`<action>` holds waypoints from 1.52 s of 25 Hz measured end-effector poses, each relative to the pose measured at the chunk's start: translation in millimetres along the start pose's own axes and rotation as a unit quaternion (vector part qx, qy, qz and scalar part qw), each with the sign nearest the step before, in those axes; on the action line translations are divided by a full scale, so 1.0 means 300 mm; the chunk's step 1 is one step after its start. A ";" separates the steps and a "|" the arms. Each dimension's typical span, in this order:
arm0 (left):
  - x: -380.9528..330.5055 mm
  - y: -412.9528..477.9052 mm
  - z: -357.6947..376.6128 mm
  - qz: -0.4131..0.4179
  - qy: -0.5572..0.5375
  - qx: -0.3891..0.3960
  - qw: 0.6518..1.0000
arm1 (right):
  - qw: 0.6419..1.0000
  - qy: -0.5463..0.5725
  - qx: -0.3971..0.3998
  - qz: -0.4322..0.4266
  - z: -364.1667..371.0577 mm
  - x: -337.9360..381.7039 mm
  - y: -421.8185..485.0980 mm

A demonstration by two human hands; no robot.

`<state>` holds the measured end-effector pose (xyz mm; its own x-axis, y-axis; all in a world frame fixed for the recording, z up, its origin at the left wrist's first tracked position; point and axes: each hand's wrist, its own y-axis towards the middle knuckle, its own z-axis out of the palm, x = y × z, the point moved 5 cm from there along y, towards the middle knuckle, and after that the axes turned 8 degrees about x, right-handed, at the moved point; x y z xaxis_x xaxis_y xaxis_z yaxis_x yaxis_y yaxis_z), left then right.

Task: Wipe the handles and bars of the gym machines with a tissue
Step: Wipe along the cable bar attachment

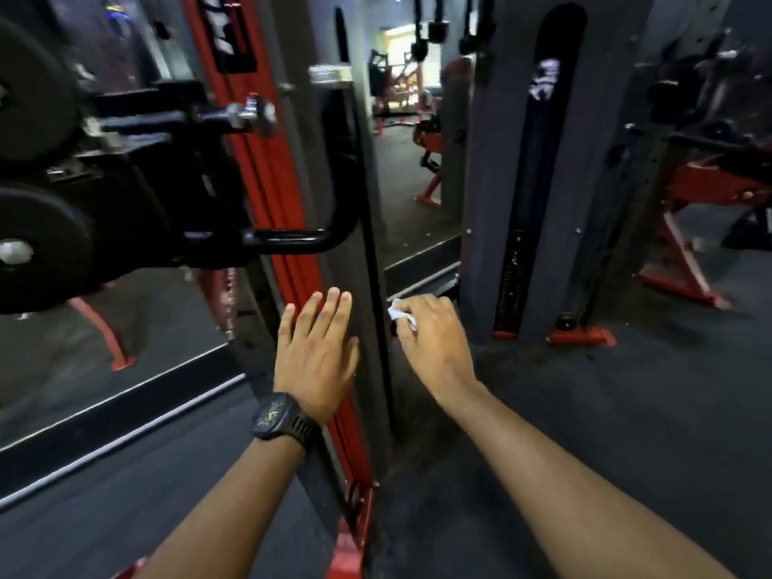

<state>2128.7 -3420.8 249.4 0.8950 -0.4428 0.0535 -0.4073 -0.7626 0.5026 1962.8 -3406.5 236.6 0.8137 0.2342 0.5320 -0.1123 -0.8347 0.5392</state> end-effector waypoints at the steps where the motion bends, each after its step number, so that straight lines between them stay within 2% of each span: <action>1: -0.094 0.004 0.026 0.010 -0.023 0.016 1.000 | 0.999 0.004 -0.005 0.032 -0.073 -0.090 -0.037; 6: -0.732 0.050 0.119 0.101 -0.129 0.112 0.980 | 0.977 0.035 -0.055 0.202 -0.561 -0.581 -0.358; 9: -1.090 0.060 0.147 0.151 -0.168 0.139 0.964 | 0.958 0.031 -0.079 0.274 -0.820 -0.788 -0.551; 11: -1.457 0.036 0.151 0.208 -0.200 0.156 0.945 | 0.937 0.007 -0.105 0.333 -1.068 -0.976 -0.745; 12: -1.506 0.030 0.160 0.217 -0.209 0.157 0.941 | 0.933 0.011 -0.104 0.345 -1.101 -1.000 -0.772; 15: -1.991 -0.007 0.152 0.299 -0.247 0.178 0.904 | 0.891 0.019 -0.163 0.424 -1.408 -1.214 -1.029; 21: -2.757 0.011 0.185 0.399 -0.304 0.212 0.839 | 0.827 0.016 -0.274 0.491 -1.889 -1.562 -1.318; 25: -3.256 0.044 0.177 0.480 -0.339 0.212 0.781 | 0.787 -0.063 -0.355 0.501 -2.223 -1.783 -1.481; 29: -3.823 -0.011 0.058 0.610 -0.359 0.191 0.681 | 0.685 -0.085 -0.446 0.570 -2.570 -1.908 -1.772; 35: -4.556 -0.305 -0.196 0.747 -0.362 0.172 0.531 | 0.483 -0.090 -0.599 0.633 -2.978 -1.923 -2.281; 38: -4.924 -0.508 -0.350 0.788 -0.368 0.166 0.465 | 0.425 -0.127 -0.650 0.617 -3.198 -1.919 -2.544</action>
<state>887.7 -2600.9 184.3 -0.8177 -0.5228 -0.2410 -0.5662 0.8061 0.1721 1032.9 -2426.0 145.1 -0.3045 -0.1814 0.9351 -0.6285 0.7759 -0.0541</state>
